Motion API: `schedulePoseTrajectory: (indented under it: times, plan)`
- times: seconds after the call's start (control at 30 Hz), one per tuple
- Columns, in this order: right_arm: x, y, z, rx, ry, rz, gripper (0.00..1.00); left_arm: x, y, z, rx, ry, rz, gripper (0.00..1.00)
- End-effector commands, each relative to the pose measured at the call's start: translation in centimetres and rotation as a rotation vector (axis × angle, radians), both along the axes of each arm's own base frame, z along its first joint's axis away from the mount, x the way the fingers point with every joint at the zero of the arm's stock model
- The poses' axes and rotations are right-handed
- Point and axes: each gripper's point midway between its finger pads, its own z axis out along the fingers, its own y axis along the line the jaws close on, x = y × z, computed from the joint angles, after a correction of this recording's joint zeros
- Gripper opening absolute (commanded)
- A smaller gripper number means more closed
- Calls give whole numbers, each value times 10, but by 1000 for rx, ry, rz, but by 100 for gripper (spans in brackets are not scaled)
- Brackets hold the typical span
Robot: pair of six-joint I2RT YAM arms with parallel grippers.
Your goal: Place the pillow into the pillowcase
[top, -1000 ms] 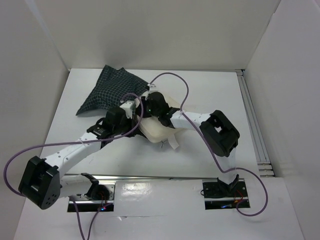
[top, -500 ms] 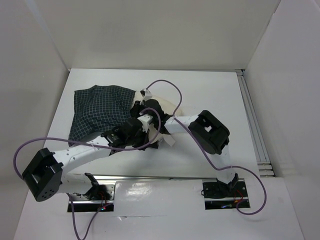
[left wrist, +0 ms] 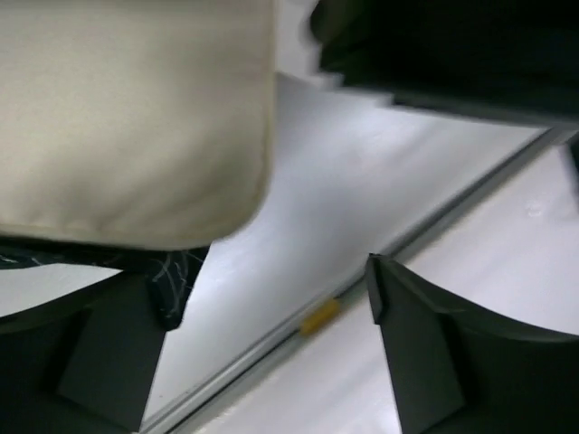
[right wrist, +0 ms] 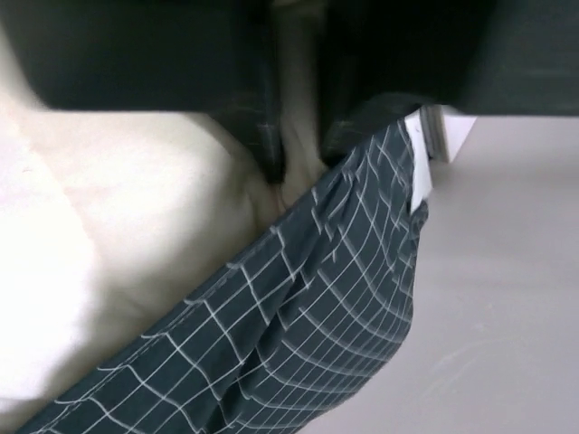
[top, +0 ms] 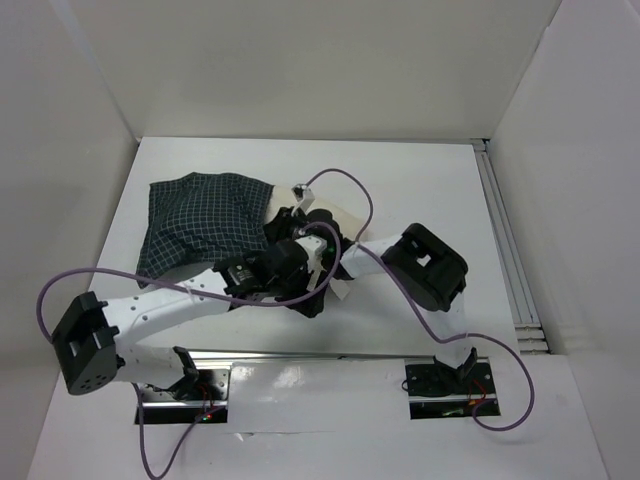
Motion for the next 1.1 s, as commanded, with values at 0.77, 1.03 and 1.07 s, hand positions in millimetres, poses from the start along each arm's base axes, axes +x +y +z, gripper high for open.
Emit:
schedulePoseTrajectory:
  times: [0.77,1.03,1.07]
  plan:
    - [33,-143,56,-484,-122,129,100,142,71,143,-66,-183,420,100]
    - [61,-190,19,-449,-320,534,100,251,88,79,148,-52,406,95]
    - [57,-188,-5,-420,-225,579,98,259,80,94,136,-60,371,94]
